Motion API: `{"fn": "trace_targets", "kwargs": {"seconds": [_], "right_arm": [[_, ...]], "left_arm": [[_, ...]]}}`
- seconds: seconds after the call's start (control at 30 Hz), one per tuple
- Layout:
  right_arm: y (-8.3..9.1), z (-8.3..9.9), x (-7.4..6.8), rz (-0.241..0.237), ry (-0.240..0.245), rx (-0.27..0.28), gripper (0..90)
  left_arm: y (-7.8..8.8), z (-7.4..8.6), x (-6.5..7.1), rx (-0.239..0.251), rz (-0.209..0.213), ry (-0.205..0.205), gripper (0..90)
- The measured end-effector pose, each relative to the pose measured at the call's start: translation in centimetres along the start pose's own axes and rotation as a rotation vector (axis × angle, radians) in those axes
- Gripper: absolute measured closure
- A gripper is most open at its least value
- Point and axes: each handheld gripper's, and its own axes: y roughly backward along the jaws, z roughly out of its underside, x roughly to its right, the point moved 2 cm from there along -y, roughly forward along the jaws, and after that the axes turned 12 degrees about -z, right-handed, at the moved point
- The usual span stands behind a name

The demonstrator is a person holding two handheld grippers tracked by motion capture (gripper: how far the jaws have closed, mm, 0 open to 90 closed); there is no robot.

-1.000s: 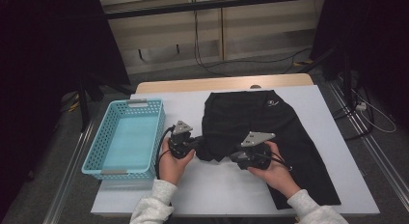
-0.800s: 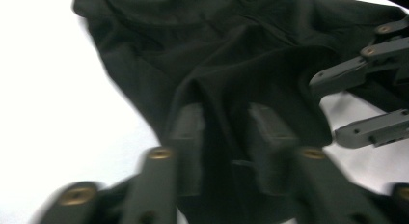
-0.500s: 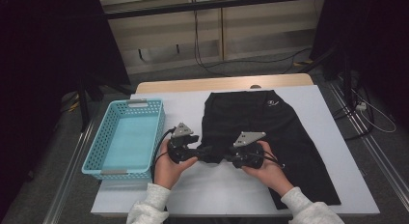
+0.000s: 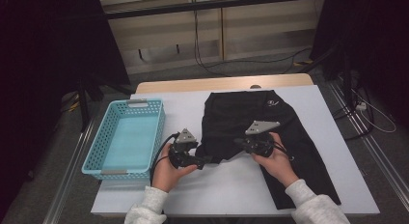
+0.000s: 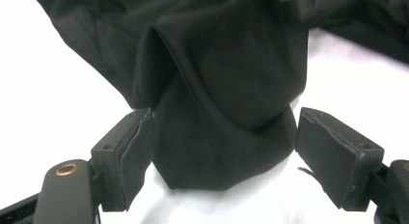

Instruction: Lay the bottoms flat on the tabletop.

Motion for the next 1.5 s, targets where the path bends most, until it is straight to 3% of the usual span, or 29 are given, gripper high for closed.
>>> {"fn": "trace_targets", "kwargs": {"seconds": [0.13,0.2,0.33,0.4,0.47,0.57,0.63,0.73,0.8,1.03,1.13,1.2,1.43,1.5], "right_arm": [[0.3,0.0,0.0,0.002,0.001,0.003,90.0],[0.1,0.1,-0.2,-0.007,0.002,0.0,90.0],[-0.2,0.1,-1.0,-0.003,0.028,-0.035,69.3],[-0.1,0.1,-1.3,-0.015,0.031,-0.041,63.8],[0.2,0.3,-1.5,-0.019,0.029,-0.036,59.6],[0.6,0.8,-1.6,-0.034,0.02,-0.045,57.2],[0.7,1.1,-1.7,-0.04,0.004,-0.059,54.9],[0.4,1.2,-2.6,-0.063,0.041,-0.085,52.7],[-0.1,1.2,-3.0,-0.075,0.05,-0.098,49.1],[-2.3,0.9,-3.8,-0.079,0.074,-0.121,46.3],[-2.9,1.0,-3.7,-0.038,0.084,-0.146,52.3],[-3.1,1.1,-3.5,-0.047,0.064,-0.139,60.2],[-3.7,1.0,-3.8,-0.074,0.063,-0.141,78.1],[-3.8,0.9,-3.8,-0.057,0.069,-0.143,84.0]], "left_arm": [[-0.8,0.4,0.6,-0.038,0.005,-0.035,23.1],[-1.0,0.6,0.6,-0.062,-0.001,-0.038,28.8],[-1.3,0.6,0.7,-0.06,-0.024,-0.039,56.9],[-1.3,0.5,0.7,-0.071,-0.004,-0.005,75.7],[-1.2,0.4,0.8,-0.073,0.002,0.011,84.0],[-0.5,-0.3,1.0,-0.045,0.038,0.076,86.9],[0.5,-1.2,1.1,-0.002,0.063,0.093,87.1],[2.0,-2.6,1.1,0.089,0.089,0.115,87.1],[2.5,-3.1,1.0,0.122,0.092,0.121,87.1],[2.2,-2.8,0.2,0.142,0.078,0.155,87.1],[2.0,-2.6,0.0,0.135,0.068,0.159,87.0],[1.9,-2.5,0.0,0.136,0.065,0.16,86.8],[1.5,-2.3,0.1,0.114,0.065,0.15,86.6],[1.5,-2.3,0.2,0.119,0.063,0.147,86.5]]}}
